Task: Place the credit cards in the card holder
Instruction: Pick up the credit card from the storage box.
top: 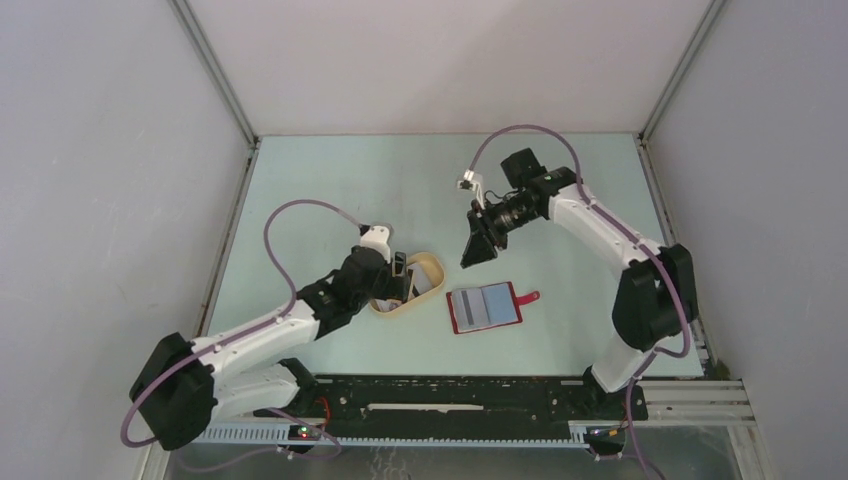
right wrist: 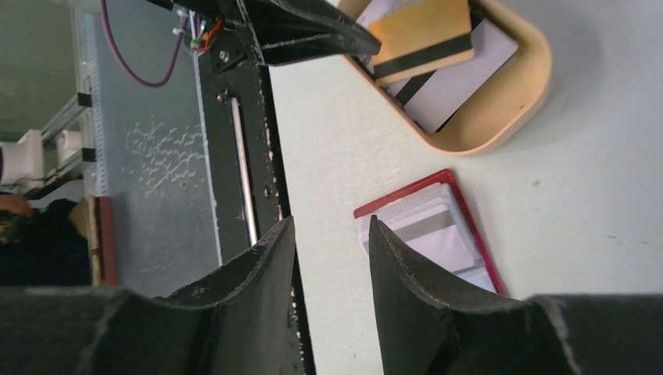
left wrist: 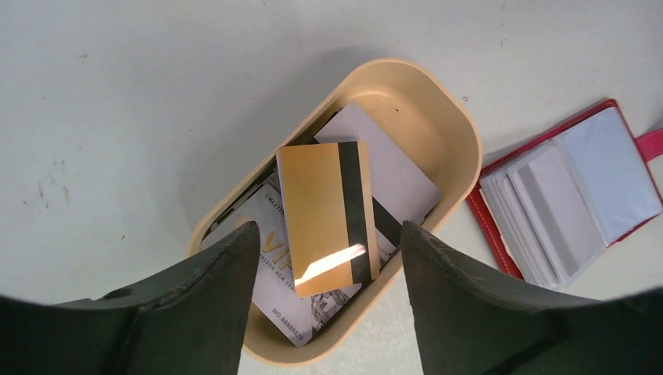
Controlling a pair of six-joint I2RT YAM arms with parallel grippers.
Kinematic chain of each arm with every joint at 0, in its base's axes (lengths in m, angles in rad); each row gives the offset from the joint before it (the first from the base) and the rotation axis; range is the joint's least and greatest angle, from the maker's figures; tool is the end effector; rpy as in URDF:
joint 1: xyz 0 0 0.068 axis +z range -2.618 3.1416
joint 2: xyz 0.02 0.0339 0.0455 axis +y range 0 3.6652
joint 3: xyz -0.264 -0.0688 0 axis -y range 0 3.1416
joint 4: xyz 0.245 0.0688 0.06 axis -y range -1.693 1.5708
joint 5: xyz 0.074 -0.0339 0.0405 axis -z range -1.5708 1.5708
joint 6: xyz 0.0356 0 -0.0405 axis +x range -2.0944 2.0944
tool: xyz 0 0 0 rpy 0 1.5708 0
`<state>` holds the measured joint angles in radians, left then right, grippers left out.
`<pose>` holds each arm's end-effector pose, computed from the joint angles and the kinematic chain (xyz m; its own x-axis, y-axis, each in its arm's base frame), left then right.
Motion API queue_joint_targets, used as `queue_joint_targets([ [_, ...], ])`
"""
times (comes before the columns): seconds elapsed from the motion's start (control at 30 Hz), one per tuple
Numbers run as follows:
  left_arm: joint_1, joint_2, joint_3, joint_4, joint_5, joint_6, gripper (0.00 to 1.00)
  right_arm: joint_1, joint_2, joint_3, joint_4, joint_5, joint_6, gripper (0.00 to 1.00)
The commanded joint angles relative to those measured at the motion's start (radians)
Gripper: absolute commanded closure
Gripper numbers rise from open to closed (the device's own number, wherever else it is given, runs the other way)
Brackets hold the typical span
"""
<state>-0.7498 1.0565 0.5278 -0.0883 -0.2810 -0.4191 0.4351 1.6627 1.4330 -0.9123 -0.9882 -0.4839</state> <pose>0.1679 -0.1428 0.2090 -0.5859 0.0113 -0.8103 0.2746 0.9435 -0.1853 0.2916 0.1683 0.2939 -0.4757 -0.5034 -0.7214 -0.8677 0.1338 0.4788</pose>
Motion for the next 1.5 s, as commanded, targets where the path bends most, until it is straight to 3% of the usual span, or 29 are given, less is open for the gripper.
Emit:
queue_joint_targets([
  [0.0,0.005,0.070,0.083,-0.025,0.005,-0.006,0.32,0.036,0.058,-0.011,0.021,-0.018,0.035,0.51],
  [0.2,0.006,0.125,0.096,-0.026,0.016,-0.023,0.42,0.050,0.093,-0.008,0.011,-0.019,0.021,0.52],
  [0.37,0.021,0.159,0.099,-0.027,0.012,-0.040,0.43,0.056,0.122,-0.008,0.015,-0.023,0.032,0.52],
  [0.7,0.055,0.174,0.075,0.010,0.077,-0.058,0.43,0.129,0.207,0.001,0.180,0.021,0.286,0.56],
  [0.87,0.082,0.159,0.039,0.045,0.120,-0.076,0.45,0.160,0.302,0.121,0.197,0.059,0.406,0.59],
  [1.13,0.114,0.149,-0.004,0.083,0.169,-0.087,0.47,0.214,0.401,0.239,0.268,0.245,0.639,0.58],
  [1.27,0.129,0.139,-0.020,0.084,0.183,-0.089,0.47,0.244,0.445,0.263,0.273,0.328,0.700,0.56],
  [1.47,0.141,0.127,-0.037,0.084,0.212,-0.094,0.49,0.255,0.477,0.253,0.287,0.324,0.724,0.53],
])
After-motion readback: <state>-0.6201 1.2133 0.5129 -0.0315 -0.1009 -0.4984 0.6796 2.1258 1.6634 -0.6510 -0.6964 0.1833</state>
